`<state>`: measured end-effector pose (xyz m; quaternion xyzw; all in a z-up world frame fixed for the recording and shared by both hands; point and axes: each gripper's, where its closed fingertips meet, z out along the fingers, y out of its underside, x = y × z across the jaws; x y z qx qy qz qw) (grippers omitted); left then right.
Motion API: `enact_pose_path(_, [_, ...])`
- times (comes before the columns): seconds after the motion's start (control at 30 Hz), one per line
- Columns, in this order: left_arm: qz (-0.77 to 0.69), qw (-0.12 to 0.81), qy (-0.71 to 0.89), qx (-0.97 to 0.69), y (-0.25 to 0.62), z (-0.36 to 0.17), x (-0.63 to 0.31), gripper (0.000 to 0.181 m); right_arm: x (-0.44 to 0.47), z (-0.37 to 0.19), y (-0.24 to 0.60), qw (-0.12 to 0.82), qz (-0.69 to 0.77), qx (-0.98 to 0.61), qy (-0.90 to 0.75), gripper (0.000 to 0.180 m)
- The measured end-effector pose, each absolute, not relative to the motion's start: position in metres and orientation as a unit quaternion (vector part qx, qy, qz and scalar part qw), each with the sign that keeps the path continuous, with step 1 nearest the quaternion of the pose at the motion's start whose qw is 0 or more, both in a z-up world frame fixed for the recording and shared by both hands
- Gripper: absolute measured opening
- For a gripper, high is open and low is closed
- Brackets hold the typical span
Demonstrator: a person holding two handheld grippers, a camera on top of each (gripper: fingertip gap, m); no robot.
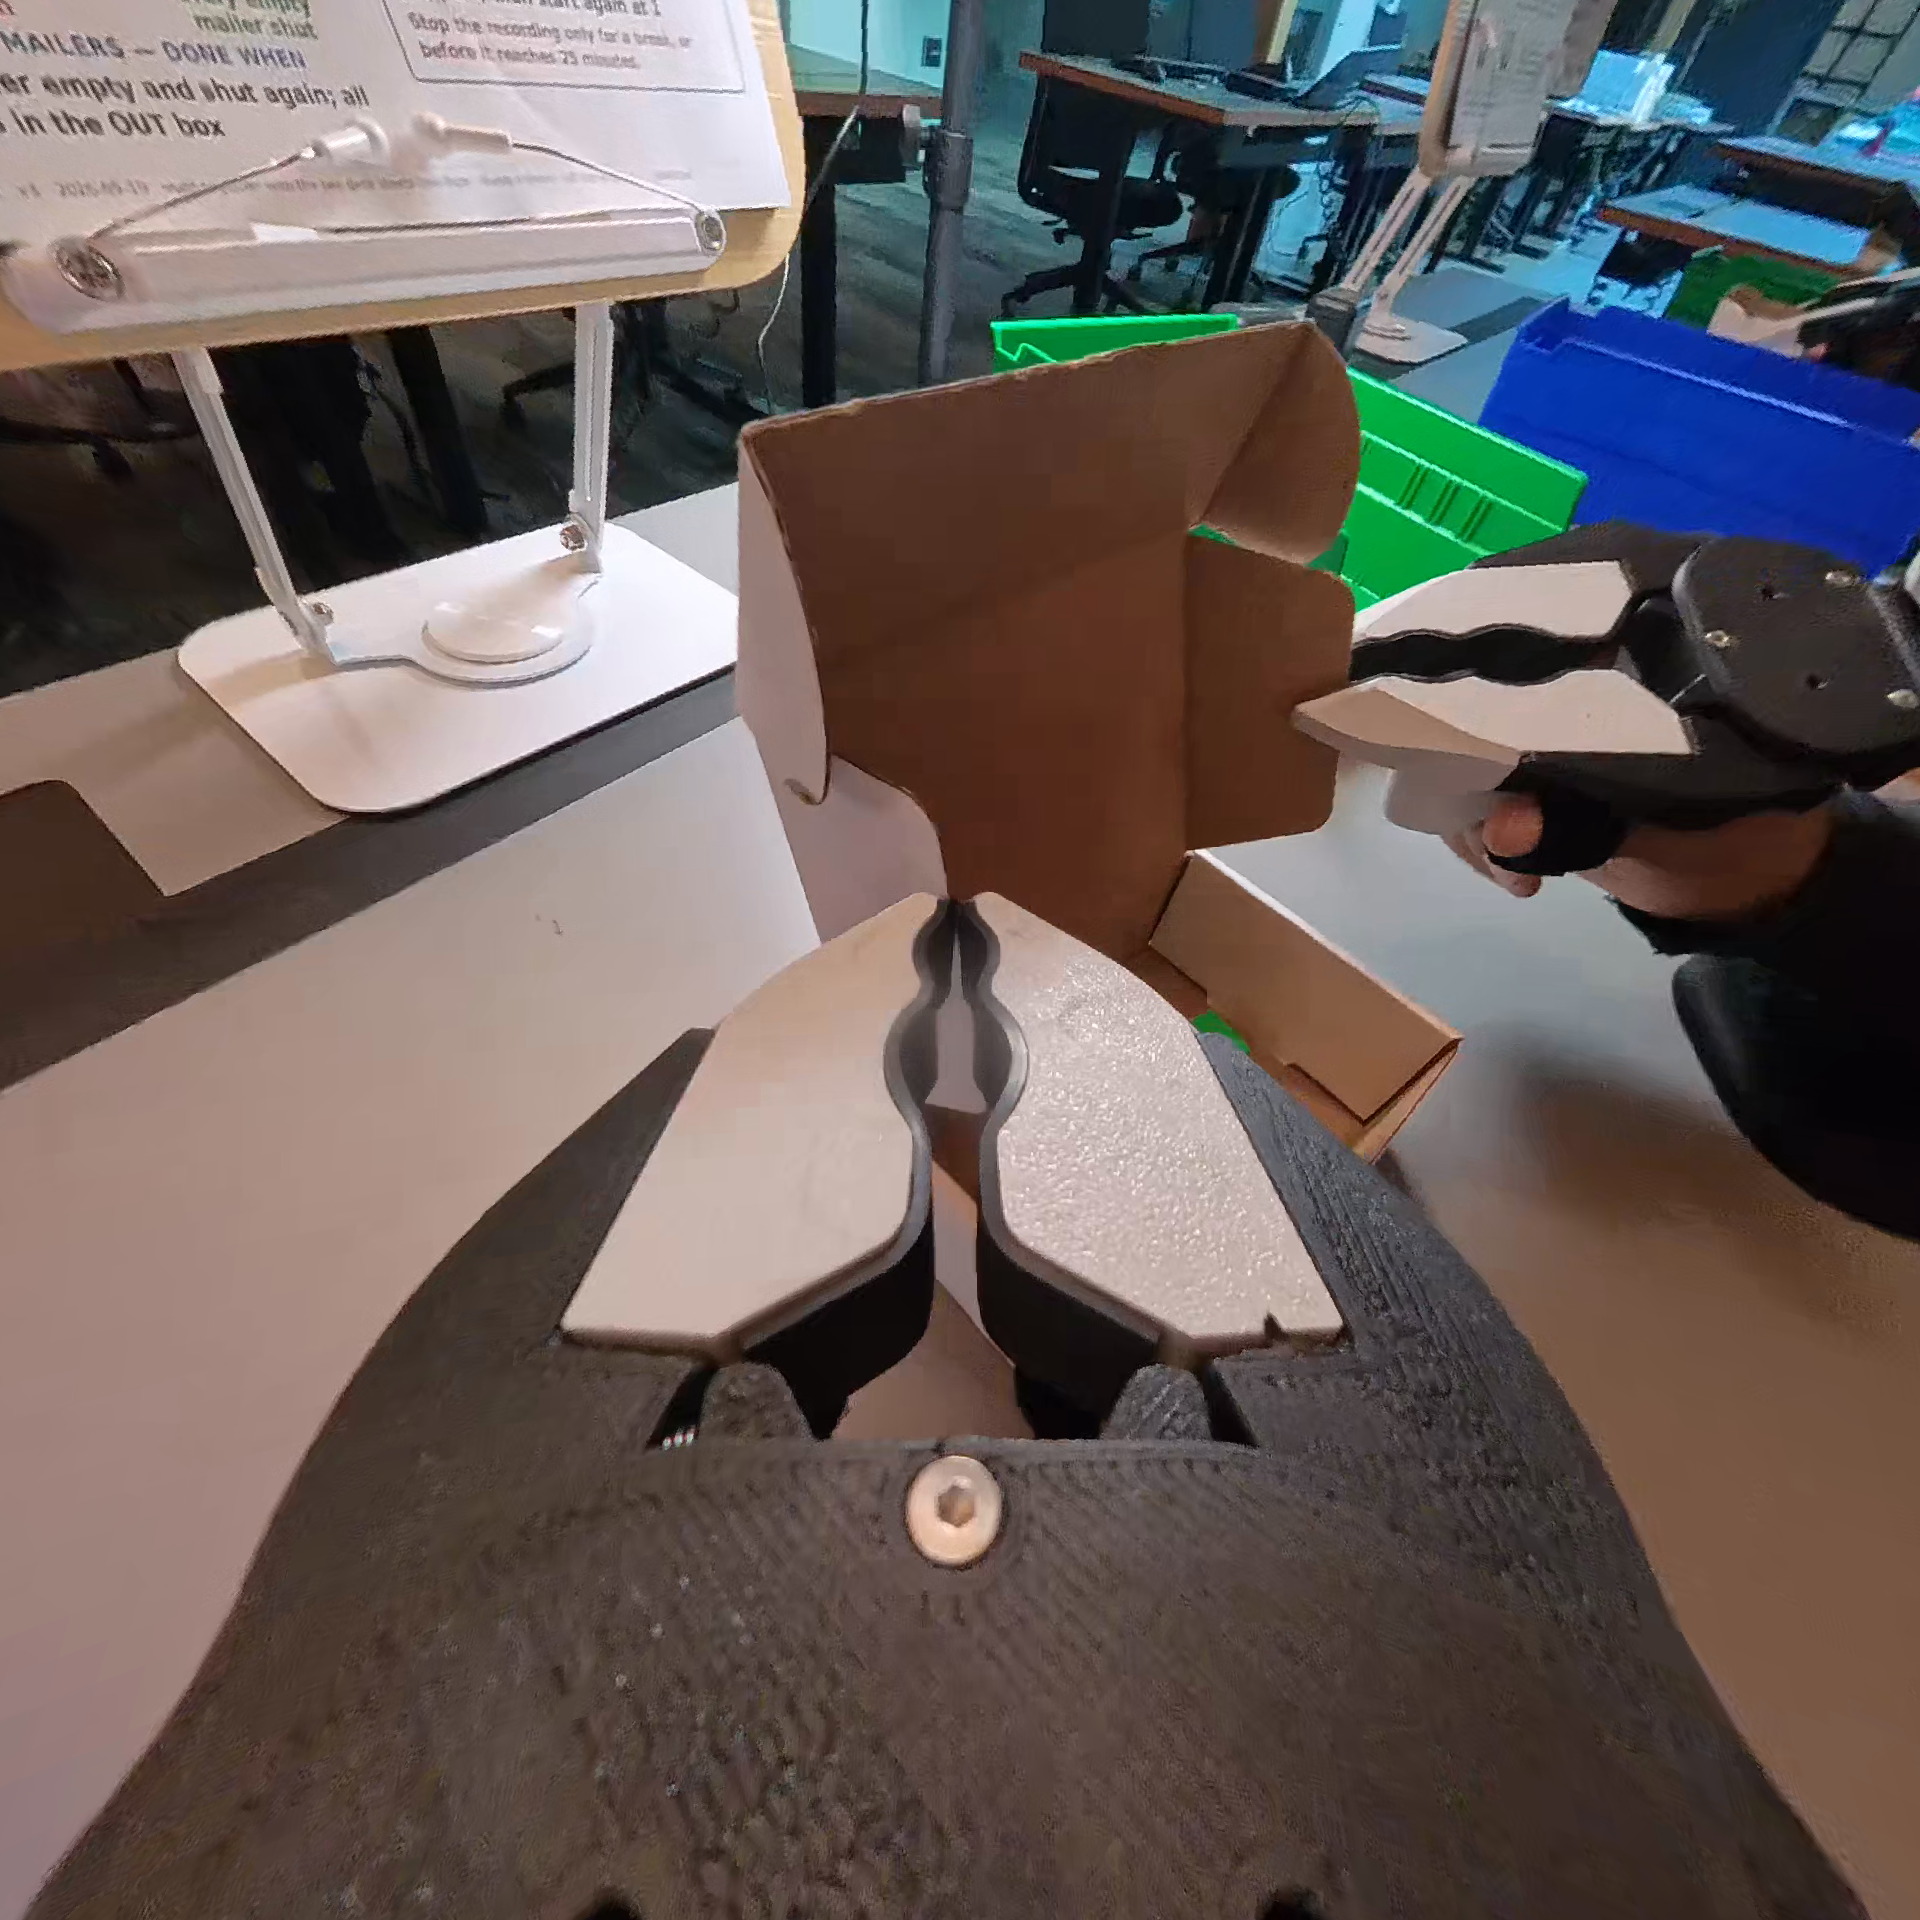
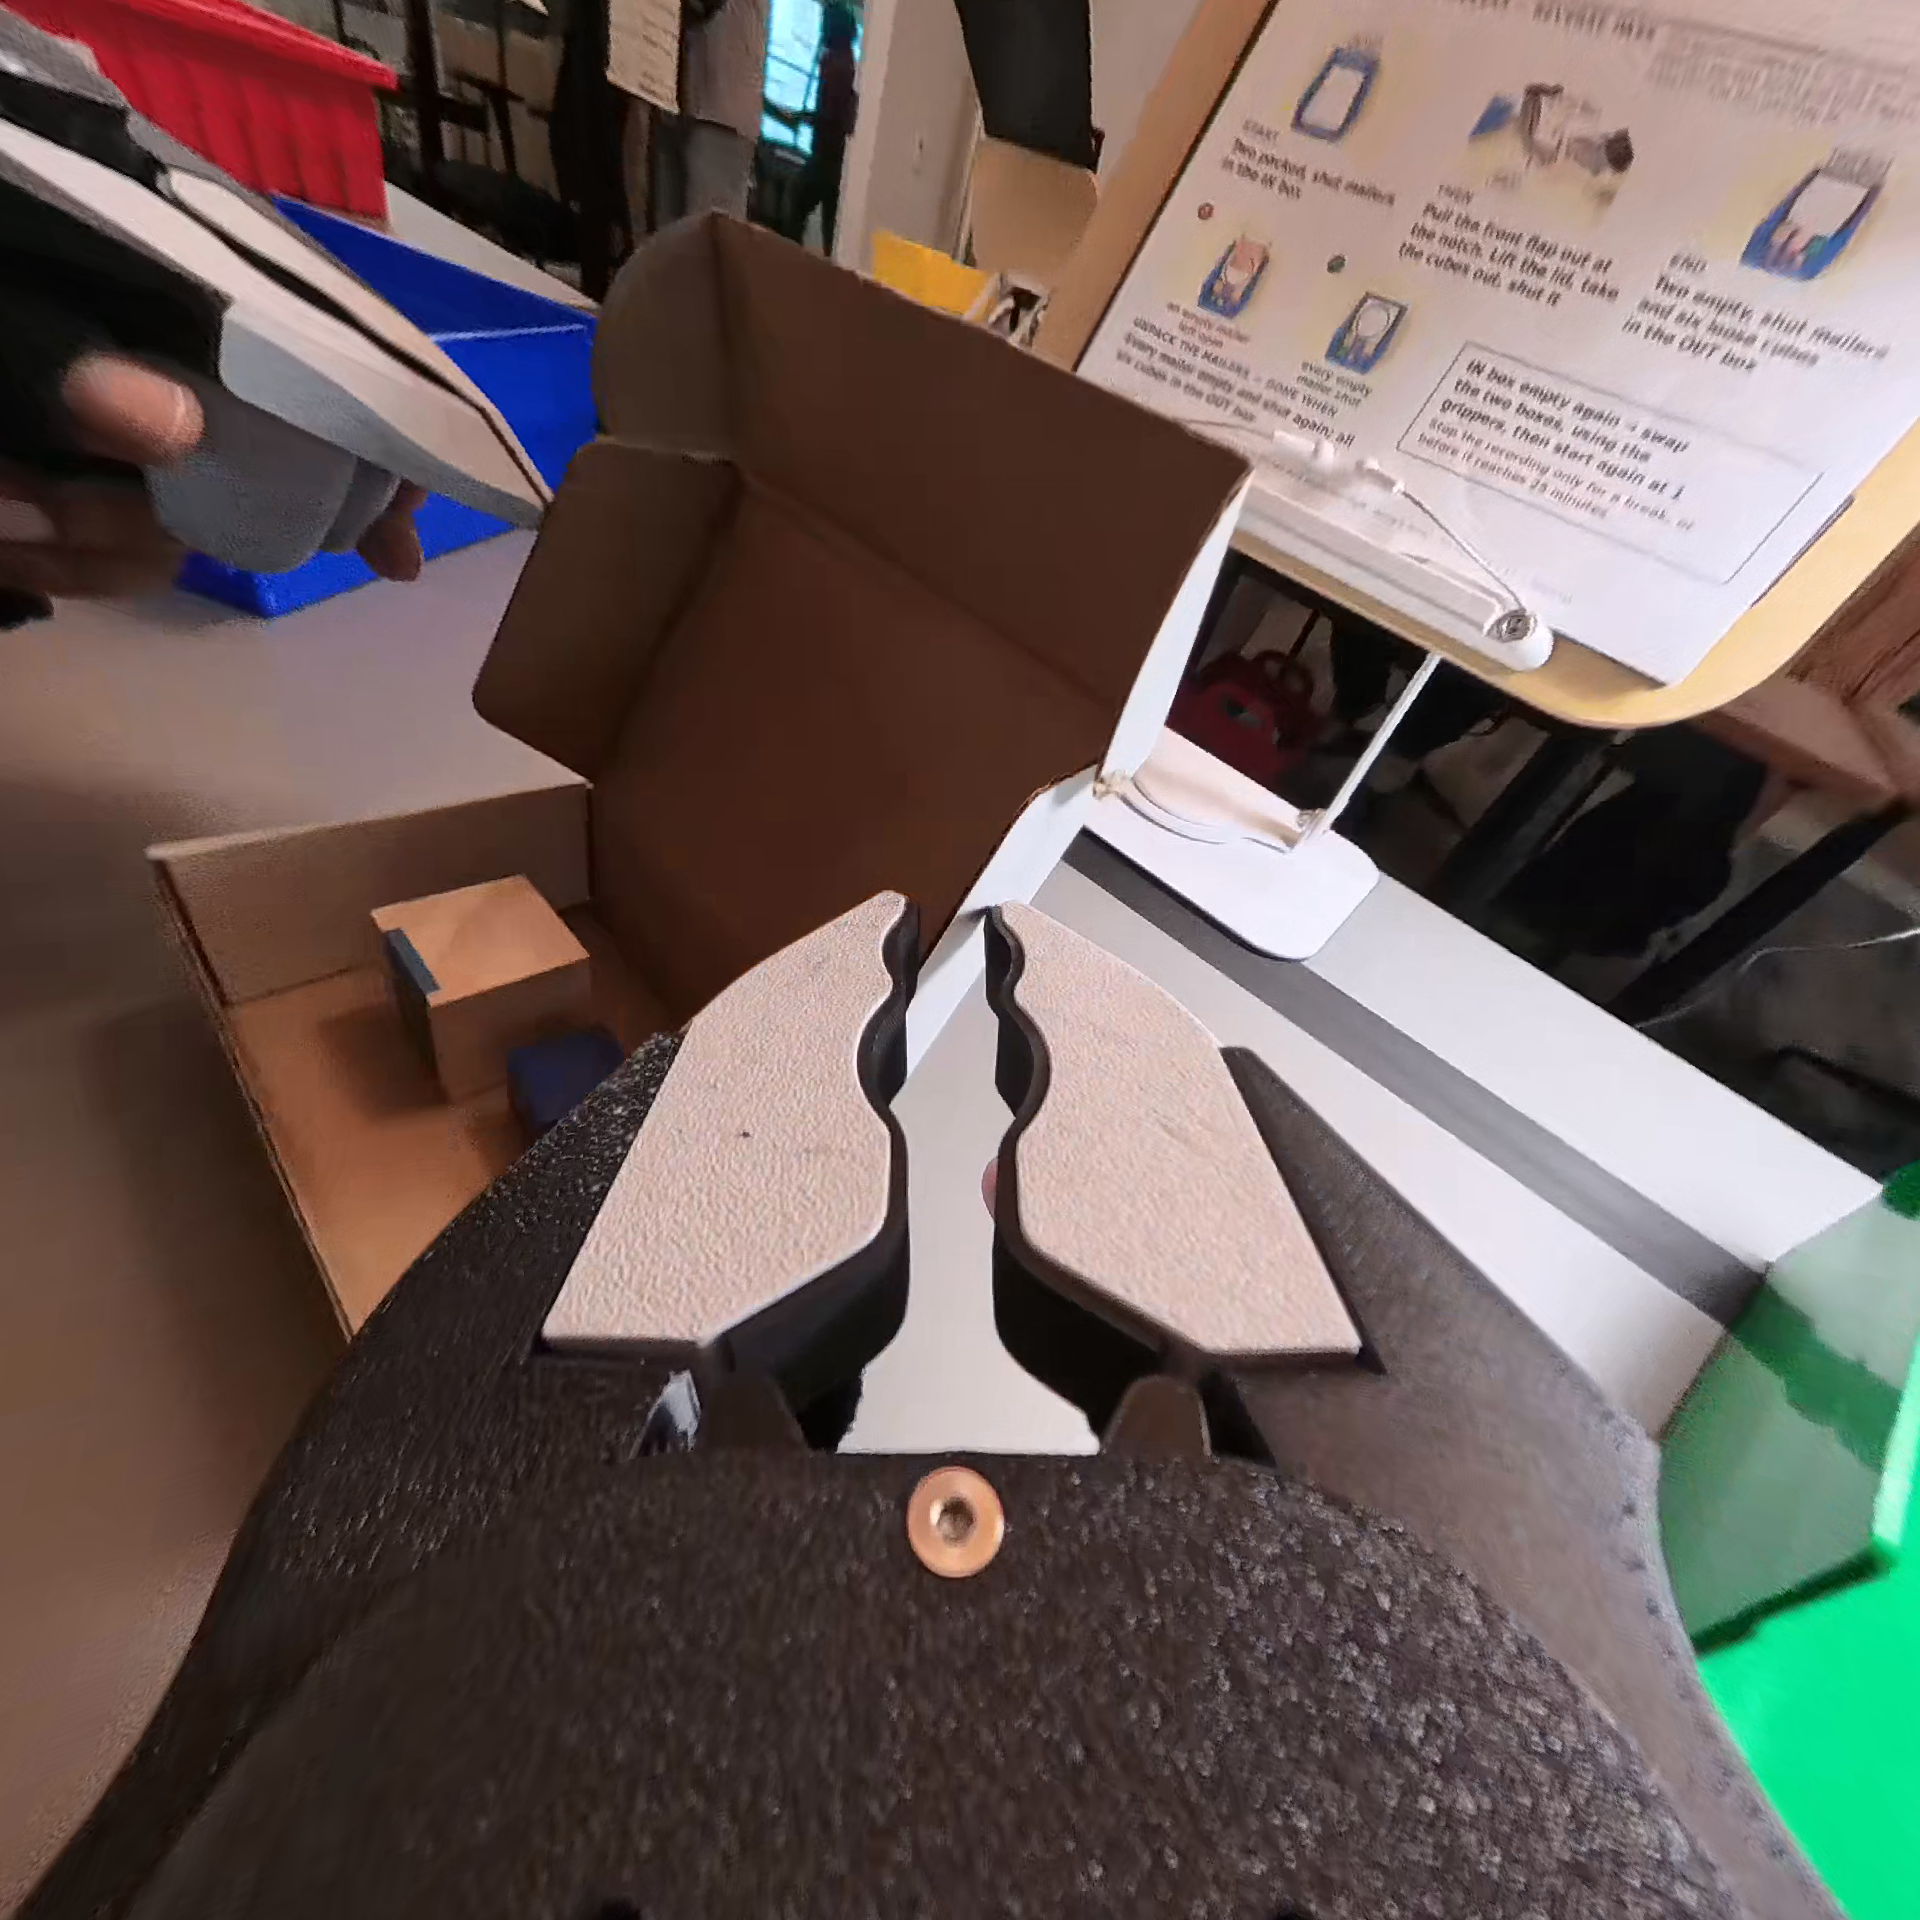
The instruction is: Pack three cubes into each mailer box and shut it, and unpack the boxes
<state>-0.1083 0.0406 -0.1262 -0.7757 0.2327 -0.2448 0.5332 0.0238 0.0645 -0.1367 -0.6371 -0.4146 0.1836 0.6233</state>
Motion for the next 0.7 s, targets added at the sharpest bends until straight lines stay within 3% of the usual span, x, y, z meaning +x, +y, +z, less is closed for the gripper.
enact_pose_path(0.17, [-0.212,0.546,0.252,-0.770,0.035,-0.132,-0.108,0.029,0.026,-0.138,0.054,0.612,0.203,-0.635,-0.425,0.013])
enact_pose_path(0.23, [-0.192,0.550,0.252,-0.773,0.040,-0.136,-0.109,0.028,0.026,-0.139,0.056,0.602,0.215,-0.646,-0.418,0.013])
enact_pose_path(0.33, [-0.176,0.551,0.241,-0.779,0.050,-0.143,-0.113,0.010,0.026,-0.138,0.059,0.595,0.221,-0.658,-0.406,0.012])
enact_pose_path(0.7, [-0.147,0.550,0.309,-0.762,0.009,-0.162,-0.103,0.012,0.021,-0.159,0.019,0.544,0.201,-0.683,-0.444,0.013])
